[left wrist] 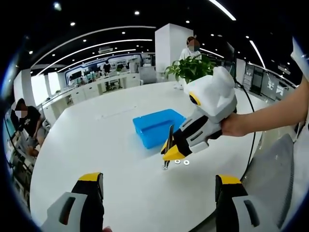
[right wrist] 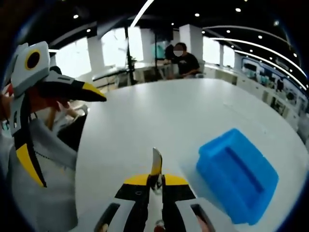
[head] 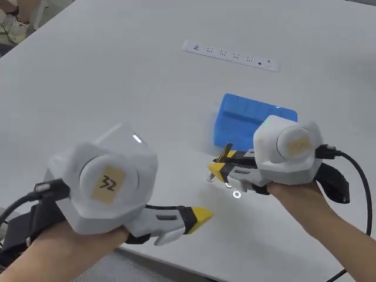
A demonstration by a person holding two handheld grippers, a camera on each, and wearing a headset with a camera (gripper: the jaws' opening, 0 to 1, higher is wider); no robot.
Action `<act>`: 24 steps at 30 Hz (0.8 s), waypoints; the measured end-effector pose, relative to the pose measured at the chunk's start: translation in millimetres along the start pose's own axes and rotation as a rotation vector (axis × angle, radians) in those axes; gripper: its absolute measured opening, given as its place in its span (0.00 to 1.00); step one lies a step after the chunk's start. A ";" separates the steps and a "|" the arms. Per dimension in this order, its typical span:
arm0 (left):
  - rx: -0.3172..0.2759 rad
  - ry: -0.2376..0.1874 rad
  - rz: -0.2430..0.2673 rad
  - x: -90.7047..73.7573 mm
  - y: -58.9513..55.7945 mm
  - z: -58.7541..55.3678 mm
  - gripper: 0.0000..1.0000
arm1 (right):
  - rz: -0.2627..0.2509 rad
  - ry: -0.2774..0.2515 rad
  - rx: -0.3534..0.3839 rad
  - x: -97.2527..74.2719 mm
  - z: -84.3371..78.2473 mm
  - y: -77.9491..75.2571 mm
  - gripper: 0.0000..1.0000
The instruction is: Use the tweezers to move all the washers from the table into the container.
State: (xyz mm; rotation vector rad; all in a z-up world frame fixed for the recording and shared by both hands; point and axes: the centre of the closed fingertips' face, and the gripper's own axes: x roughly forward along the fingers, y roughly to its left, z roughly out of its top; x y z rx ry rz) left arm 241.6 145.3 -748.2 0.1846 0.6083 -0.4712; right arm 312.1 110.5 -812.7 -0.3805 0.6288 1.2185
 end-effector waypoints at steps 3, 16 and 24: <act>0.001 0.009 0.003 1.9 0.9 -2.4 0.97 | 0.009 0.006 0.004 1.9 -1.4 0.0 0.05; 0.002 0.025 0.007 4.7 4.8 -6.1 0.97 | 0.015 0.016 0.007 3.5 -4.0 1.1 0.05; 0.002 0.026 0.010 3.7 5.6 -6.8 0.97 | 0.012 0.012 0.021 3.9 -6.0 0.0 0.05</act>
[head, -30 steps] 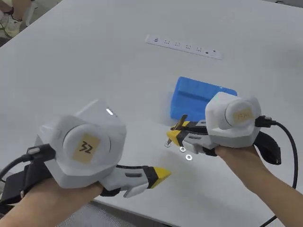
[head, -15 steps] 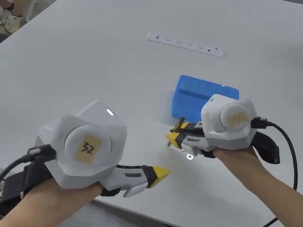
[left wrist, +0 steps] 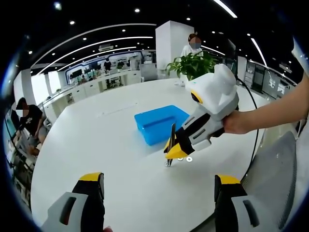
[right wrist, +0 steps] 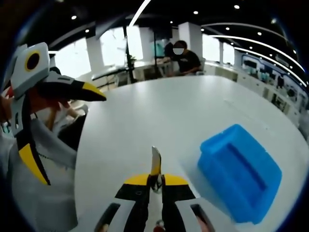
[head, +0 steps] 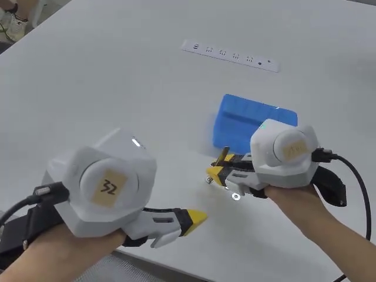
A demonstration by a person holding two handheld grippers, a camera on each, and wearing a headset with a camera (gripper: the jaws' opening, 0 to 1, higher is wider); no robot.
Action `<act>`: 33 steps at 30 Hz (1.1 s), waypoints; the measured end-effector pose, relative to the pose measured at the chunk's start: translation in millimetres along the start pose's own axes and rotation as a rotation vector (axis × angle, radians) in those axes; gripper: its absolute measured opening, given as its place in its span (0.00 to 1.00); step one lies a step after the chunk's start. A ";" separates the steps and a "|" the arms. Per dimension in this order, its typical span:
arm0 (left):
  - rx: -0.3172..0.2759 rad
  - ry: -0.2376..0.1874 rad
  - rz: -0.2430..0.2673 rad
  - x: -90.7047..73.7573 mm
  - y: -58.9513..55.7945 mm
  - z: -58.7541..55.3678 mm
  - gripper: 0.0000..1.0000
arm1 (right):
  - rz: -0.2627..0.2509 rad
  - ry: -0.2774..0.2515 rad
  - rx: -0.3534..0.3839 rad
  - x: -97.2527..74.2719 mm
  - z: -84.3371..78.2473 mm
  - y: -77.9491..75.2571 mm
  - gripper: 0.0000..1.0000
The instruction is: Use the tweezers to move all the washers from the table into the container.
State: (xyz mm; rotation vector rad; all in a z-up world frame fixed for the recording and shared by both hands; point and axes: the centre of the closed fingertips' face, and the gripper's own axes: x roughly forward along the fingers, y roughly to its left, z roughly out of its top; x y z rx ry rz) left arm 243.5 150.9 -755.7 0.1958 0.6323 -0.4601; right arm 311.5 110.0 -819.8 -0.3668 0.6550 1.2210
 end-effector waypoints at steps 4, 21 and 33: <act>0.006 0.001 0.000 -1.1 -0.3 0.4 0.97 | -0.003 0.000 0.003 -0.6 -0.4 0.6 0.04; 0.032 0.001 -0.019 -7.2 -7.8 2.9 0.98 | -0.017 -0.005 -0.015 -15.2 12.5 1.5 0.04; 0.050 -0.011 -0.033 -8.5 -10.2 7.8 0.98 | -0.047 -0.048 -0.060 -34.8 37.5 -3.7 0.04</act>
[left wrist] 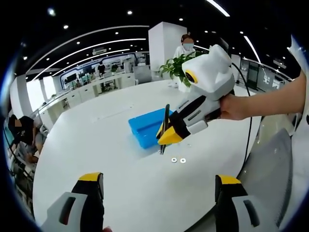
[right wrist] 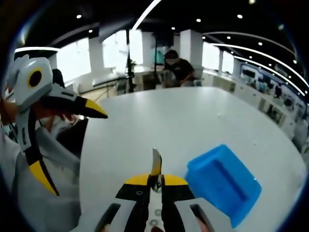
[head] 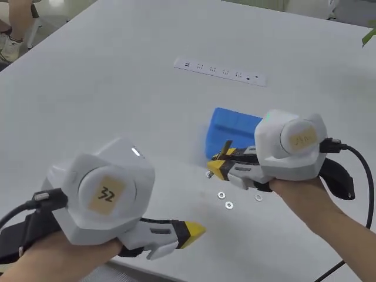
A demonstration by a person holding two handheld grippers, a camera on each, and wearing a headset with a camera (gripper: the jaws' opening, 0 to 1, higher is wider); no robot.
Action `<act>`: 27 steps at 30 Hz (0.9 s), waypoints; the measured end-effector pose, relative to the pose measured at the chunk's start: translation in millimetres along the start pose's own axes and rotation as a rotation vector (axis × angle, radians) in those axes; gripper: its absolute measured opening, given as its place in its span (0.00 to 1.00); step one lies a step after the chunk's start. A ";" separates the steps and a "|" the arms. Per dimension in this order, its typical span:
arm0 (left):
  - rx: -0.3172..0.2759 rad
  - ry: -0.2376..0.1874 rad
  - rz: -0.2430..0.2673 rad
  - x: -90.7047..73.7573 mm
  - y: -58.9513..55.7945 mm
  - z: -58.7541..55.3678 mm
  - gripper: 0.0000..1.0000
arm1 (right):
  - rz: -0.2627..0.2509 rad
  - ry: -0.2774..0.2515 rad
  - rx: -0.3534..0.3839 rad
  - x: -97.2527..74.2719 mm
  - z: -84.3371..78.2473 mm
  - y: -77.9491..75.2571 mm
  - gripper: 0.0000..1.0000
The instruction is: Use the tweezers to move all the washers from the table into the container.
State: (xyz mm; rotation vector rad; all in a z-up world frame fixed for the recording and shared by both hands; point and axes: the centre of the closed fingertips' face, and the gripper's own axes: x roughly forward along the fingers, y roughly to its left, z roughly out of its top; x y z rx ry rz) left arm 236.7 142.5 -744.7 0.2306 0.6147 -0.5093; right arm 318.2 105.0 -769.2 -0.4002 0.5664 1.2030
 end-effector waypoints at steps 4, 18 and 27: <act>0.005 0.004 0.006 -1.3 1.2 -0.6 0.97 | -0.008 0.003 -0.013 -0.1 0.8 -4.0 0.04; 0.004 0.000 -0.011 -0.5 -2.6 1.0 0.97 | -0.026 -0.006 -0.038 -4.5 13.3 -15.5 0.04; 0.003 0.017 -0.036 1.9 -7.1 -2.2 0.99 | -0.047 -0.023 -0.045 -6.6 22.8 -27.8 0.04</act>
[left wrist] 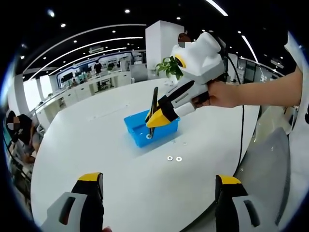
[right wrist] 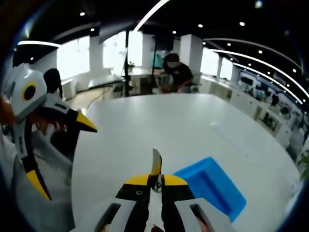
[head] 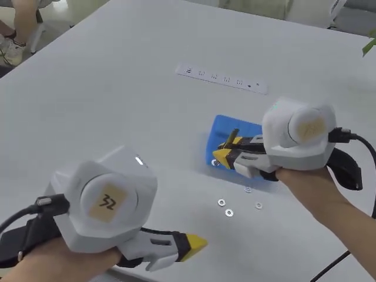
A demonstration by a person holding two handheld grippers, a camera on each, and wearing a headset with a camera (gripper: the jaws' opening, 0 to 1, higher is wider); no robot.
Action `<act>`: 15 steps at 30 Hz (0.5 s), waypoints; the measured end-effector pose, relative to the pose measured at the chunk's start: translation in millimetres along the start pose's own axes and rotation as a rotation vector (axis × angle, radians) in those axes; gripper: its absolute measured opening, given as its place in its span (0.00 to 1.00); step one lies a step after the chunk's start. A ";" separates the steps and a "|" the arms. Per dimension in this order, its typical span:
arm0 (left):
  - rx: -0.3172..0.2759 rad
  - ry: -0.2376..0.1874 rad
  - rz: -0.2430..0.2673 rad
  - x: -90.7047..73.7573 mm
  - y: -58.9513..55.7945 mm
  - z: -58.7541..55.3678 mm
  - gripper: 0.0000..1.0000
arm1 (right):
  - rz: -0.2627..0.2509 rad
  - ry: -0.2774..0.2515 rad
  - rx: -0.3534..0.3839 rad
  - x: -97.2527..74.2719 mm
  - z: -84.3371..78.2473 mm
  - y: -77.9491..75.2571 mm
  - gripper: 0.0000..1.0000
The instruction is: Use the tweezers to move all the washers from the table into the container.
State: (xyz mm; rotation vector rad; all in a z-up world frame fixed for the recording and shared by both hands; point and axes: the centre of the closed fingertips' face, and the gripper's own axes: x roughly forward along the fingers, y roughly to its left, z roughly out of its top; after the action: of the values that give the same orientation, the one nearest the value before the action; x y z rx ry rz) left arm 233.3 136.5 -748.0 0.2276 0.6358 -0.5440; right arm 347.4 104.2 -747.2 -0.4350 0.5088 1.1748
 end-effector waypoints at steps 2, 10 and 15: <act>0.004 0.006 0.002 0.6 0.6 -1.9 0.99 | -0.007 -0.004 0.000 -0.3 2.4 -4.1 0.04; 0.008 0.021 0.005 1.5 3.8 -6.9 0.99 | -0.034 -0.024 0.016 1.0 10.1 -16.7 0.04; 0.003 0.025 0.009 1.3 5.8 -9.2 0.99 | -0.049 -0.035 0.026 4.2 14.9 -25.1 0.04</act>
State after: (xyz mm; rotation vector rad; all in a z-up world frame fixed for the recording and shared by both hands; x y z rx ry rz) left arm 232.7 144.1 -755.8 0.2401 0.6584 -0.5336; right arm 374.5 107.6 -736.1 -0.4014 0.4800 1.1254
